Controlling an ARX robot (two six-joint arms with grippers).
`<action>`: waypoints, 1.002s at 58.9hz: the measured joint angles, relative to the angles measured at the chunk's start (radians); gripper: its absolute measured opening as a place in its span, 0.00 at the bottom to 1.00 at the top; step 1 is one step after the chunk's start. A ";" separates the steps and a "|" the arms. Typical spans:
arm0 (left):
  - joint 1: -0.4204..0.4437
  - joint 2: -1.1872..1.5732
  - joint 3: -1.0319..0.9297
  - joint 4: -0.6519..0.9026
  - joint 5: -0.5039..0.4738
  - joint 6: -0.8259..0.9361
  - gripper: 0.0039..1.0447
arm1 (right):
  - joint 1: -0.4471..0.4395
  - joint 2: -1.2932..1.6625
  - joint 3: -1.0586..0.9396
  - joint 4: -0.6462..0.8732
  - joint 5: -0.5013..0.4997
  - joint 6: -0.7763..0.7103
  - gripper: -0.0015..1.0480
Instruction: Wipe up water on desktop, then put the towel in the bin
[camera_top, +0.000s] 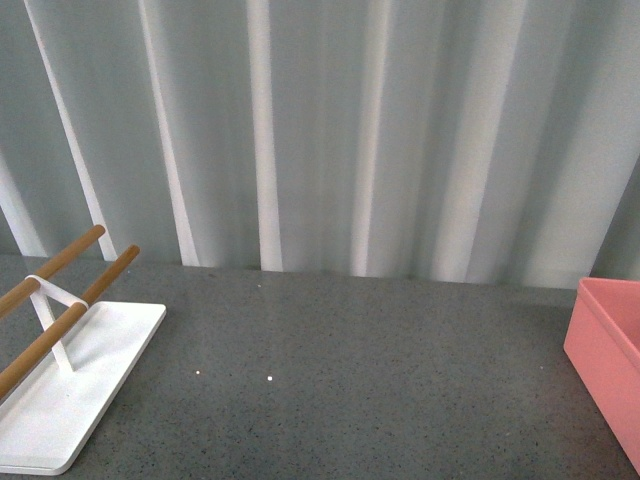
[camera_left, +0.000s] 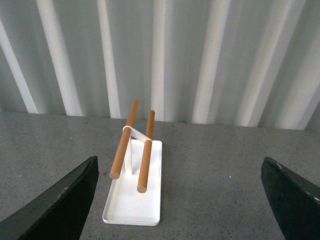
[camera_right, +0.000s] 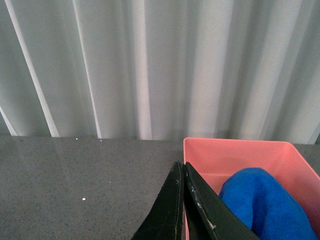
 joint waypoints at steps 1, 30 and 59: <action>0.000 0.000 0.000 0.000 0.000 0.000 0.94 | 0.000 -0.008 0.000 -0.008 0.000 0.000 0.03; 0.000 0.000 0.000 0.000 0.000 0.000 0.94 | 0.000 -0.265 0.000 -0.294 0.001 0.002 0.03; 0.000 -0.001 0.000 0.000 0.000 0.000 0.94 | 0.000 -0.341 0.000 -0.347 0.003 0.002 0.37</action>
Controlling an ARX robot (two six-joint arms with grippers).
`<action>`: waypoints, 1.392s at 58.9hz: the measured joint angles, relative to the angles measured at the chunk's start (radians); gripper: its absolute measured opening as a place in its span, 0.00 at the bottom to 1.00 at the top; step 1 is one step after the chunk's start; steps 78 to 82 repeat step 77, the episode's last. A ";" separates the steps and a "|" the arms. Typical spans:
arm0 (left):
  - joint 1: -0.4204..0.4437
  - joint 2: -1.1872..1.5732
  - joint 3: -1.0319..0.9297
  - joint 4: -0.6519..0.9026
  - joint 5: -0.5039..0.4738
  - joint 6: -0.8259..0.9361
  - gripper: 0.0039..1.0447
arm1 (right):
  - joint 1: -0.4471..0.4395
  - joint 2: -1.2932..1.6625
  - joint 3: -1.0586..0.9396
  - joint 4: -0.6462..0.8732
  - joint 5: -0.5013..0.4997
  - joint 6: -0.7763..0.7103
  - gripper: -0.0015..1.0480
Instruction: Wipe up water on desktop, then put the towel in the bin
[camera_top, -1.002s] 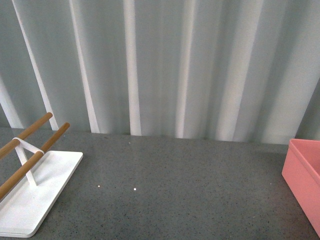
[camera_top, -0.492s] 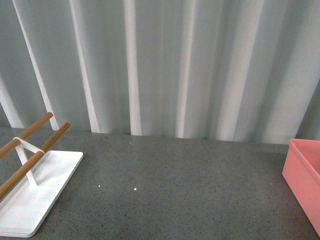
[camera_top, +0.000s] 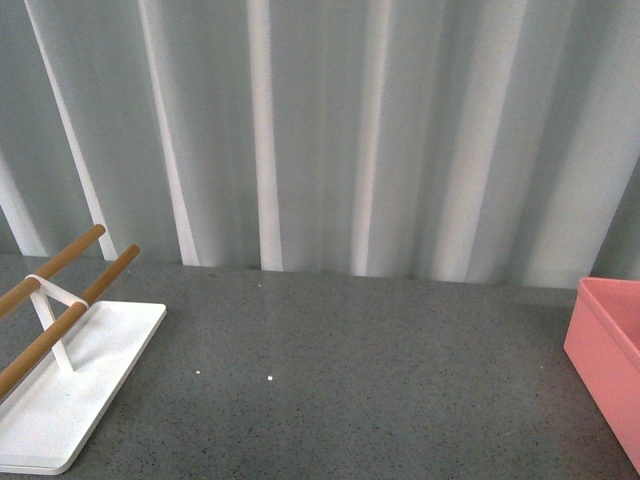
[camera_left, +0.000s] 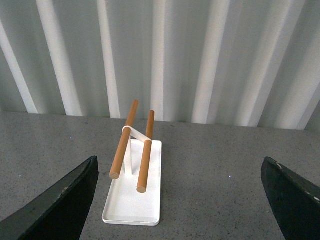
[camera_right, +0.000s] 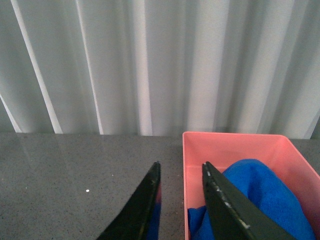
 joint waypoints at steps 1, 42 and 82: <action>0.000 0.000 0.000 0.000 0.000 0.000 0.94 | 0.000 0.000 0.000 0.000 0.000 0.000 0.40; 0.000 0.000 0.000 0.000 0.000 0.000 0.94 | 0.000 0.000 0.000 0.000 0.000 0.001 0.93; 0.000 0.000 0.000 0.000 0.000 0.000 0.94 | 0.000 0.000 0.000 0.000 0.000 0.001 0.93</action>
